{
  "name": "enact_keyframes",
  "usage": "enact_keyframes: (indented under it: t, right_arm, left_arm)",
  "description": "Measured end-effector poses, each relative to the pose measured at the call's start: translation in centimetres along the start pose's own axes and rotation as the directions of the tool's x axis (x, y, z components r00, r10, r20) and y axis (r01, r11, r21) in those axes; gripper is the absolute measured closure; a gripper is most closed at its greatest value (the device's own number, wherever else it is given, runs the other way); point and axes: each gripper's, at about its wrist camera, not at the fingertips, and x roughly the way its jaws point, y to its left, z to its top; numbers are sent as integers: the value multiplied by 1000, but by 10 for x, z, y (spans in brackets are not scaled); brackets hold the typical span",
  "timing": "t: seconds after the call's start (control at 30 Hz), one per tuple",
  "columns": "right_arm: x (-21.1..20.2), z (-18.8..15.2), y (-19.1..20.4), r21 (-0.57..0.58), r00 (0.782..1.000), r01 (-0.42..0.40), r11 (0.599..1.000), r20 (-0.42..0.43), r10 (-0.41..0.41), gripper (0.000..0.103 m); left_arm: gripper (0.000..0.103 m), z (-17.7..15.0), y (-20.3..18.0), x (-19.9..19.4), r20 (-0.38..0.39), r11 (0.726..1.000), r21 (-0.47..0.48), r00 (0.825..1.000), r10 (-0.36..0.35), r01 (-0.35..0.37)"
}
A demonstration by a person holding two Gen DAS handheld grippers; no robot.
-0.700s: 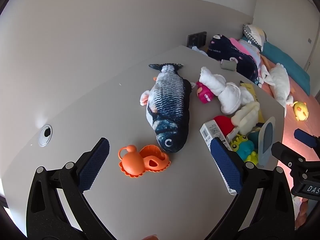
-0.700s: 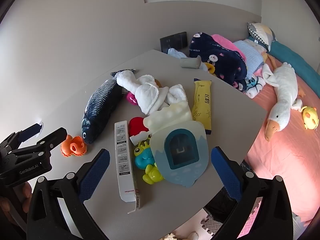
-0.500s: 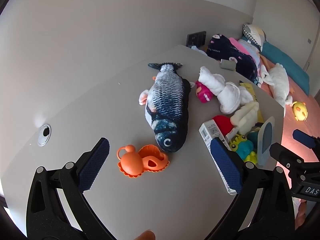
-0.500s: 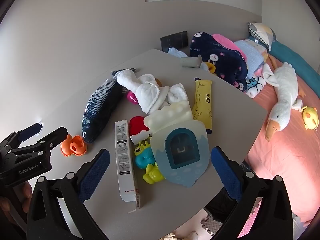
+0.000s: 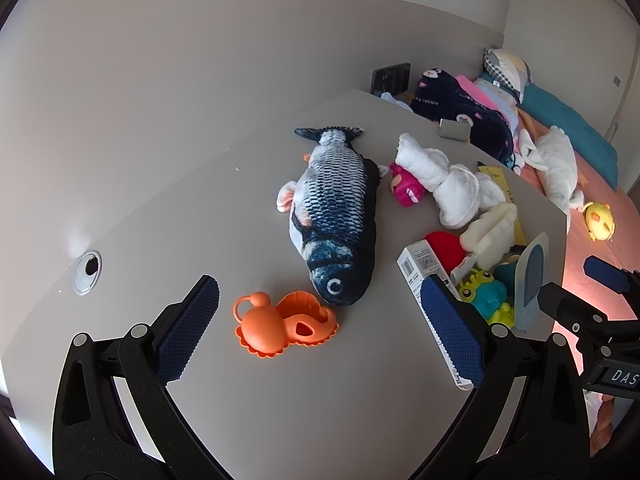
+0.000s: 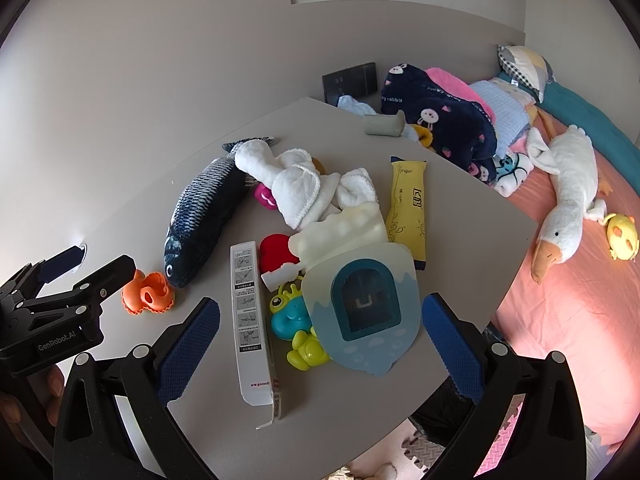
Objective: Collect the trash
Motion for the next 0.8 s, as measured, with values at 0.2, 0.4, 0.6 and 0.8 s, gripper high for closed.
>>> enact_keyframes:
  t: [0.2,0.4,0.6,0.8]
  right_arm:
    - [-2,0,-2,-3,1000,-3,1000,-2,3,2]
    - [-1,0,5,-4,1000,-5,1000,4,5,2]
    - [2,1,0,3,1000,-10,1000,0,10,2]
    - [2,1,-1,3,1000,-10,1000,0,10,2]
  left_arm:
    - [6,0,1,0,0,1000,-5,1000,7,-7]
    - [6,1,1,0,-1,1000,-7,1000,7,-7]
    - [6,1,1,1,-1,1000,-8,1000,10,-10]
    - [6,1,2,2,-2,1000,-7,1000,10,-10]
